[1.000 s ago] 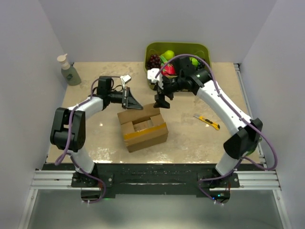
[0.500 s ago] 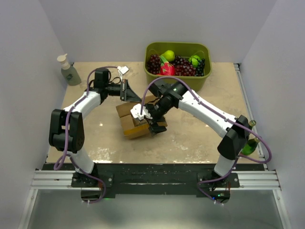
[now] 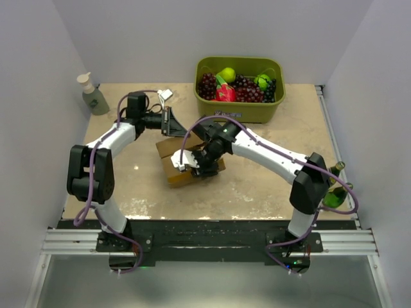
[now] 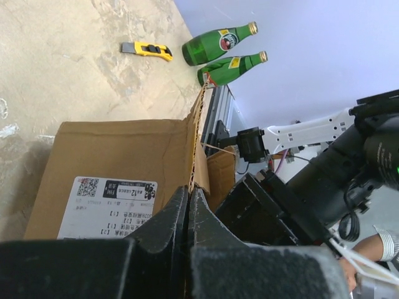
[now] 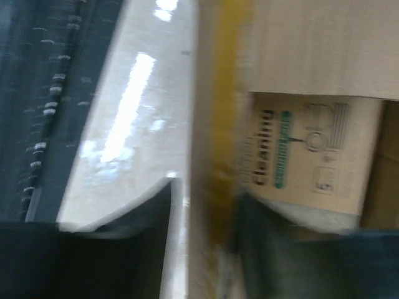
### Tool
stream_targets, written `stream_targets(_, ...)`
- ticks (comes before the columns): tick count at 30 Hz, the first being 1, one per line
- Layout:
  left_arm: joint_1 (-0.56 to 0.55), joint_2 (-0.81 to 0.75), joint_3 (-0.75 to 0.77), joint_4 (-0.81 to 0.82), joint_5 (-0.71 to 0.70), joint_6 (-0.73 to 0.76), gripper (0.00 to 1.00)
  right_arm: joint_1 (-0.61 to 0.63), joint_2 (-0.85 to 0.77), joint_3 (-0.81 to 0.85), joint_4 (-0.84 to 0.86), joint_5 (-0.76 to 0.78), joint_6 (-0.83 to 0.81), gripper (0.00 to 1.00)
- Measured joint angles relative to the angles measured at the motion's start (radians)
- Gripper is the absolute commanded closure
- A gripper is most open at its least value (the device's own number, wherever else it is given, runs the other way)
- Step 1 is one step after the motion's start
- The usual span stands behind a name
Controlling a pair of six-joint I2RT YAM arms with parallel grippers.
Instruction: Unpack the express box
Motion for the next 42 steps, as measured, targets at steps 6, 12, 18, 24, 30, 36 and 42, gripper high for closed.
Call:
stream_targets(6,0.025,0.038,0.008,0.068,-0.001,-0.037,1.00,0.051,-0.244,-0.285,0.333,0.223,0.109,1.00)
stream_targets(12,0.040,0.110,0.010,0.098,0.043,-0.100,1.00,0.163,-0.607,-0.654,0.731,0.385,-0.015,1.00)
stream_targets(18,0.037,0.162,0.010,0.098,0.092,-0.137,1.00,0.222,-0.716,-0.931,0.948,0.461,-0.147,1.00)
stream_targets(24,0.037,0.164,0.034,0.105,0.111,-0.129,1.00,0.227,-0.697,-1.033,1.077,0.508,-0.217,0.66)
stream_targets(30,0.058,0.169,0.040,0.139,0.093,-0.126,1.00,0.212,-0.705,-0.986,0.951,0.561,-0.179,0.01)
stream_targets(36,0.070,0.177,0.042,0.146,0.076,-0.118,1.00,0.152,-0.805,-0.691,0.729,0.505,-0.097,0.01)
stream_targets(42,0.070,0.177,0.044,0.146,0.069,-0.112,1.00,0.087,-0.767,-0.431,0.805,0.480,0.118,0.01)
